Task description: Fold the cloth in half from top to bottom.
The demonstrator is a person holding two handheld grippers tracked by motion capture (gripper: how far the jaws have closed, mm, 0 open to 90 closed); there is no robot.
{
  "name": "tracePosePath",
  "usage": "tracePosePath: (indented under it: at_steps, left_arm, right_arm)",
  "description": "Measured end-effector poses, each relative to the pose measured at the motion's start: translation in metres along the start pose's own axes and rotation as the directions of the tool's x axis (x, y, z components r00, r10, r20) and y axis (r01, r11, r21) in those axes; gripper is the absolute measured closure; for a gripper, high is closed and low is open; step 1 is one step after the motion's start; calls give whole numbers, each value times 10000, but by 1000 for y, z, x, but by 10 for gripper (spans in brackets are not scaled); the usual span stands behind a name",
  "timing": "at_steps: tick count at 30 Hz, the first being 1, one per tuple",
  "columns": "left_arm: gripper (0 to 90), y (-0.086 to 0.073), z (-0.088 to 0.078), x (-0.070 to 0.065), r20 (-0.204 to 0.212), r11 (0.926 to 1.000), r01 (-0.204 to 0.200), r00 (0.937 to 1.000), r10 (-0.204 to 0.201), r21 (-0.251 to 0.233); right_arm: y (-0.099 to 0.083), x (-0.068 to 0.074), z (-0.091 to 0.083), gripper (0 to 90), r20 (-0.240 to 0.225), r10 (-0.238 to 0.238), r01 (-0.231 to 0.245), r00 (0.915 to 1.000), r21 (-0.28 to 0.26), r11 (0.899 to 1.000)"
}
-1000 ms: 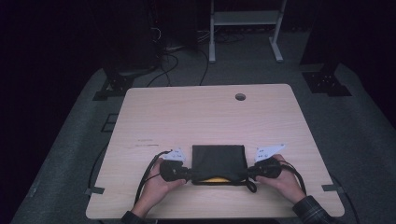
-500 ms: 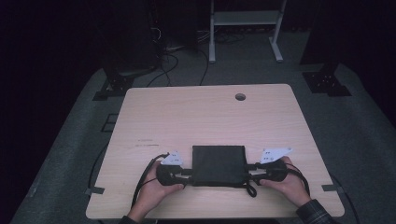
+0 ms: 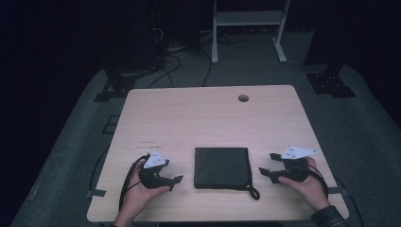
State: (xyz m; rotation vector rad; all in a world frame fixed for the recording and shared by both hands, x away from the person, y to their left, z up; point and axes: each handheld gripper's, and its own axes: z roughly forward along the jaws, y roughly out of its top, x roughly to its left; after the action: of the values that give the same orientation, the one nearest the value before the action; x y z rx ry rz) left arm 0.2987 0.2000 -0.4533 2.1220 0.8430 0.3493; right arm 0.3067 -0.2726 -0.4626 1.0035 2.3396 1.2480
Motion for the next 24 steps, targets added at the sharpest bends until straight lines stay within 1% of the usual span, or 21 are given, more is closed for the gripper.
tracePosePath:
  at_steps: [3, 6, 7, 11, 14, 15, 18, 19, 20, 24]
  left_arm:
    - [108, -8, -8, 8, -351, 9995, 302, 9989, -300, 49]
    - [86, -18, -13, 15, -509, 9982, 493, 9976, -475, 332]
    - [77, -21, -14, 17, -560, 9976, 508, 9973, -480, 481]
    - [61, -34, -19, 21, -781, 9955, 568, 9956, -508, 765]
    - [59, -39, -22, 23, -841, 9937, 590, 9951, -510, 958]
    - [59, -41, -22, 23, -869, 9936, 631, 9947, -549, 941]
    - [59, -46, -22, 24, -905, 9917, 598, 9947, -497, 1135]
    - [59, -46, -22, 24, -905, 9917, 598, 9947, -497, 1135]
    - [47, -48, -21, 25, -958, 9920, 462, 9948, -350, 1176]
    - [35, -50, -21, 24, -938, 9934, 367, 9952, -265, 1090]
  right_arm:
    - [-7, -5, -5, 203, 297, 51, -56, 9995, 185, 9998]
    - [-14, -9, -9, 181, 551, 236, -260, 9982, 440, 9987]
    - [-17, -10, -10, 175, 608, 312, -344, 9977, 529, 9980]
    - [-26, -13, -14, 173, 974, 573, -659, 9936, 879, 9939]
    - [-32, -16, -17, 173, 1259, 691, -829, 9896, 1077, 9907]
    - [-34, -16, -18, 170, 1296, 770, -916, 9886, 1110, 9896]
    - [-39, -18, -20, 165, 1457, 833, -1022, 9858, 1269, 9866]
    - [-39, -18, -20, 165, 1457, 833, -1022, 9858, 1269, 9866]
    - [-41, -19, -21, 163, 1526, 792, -988, 9851, 1248, 9873]
    - [-43, -18, -22, 148, 1629, 783, -979, 9835, 1165, 9884]
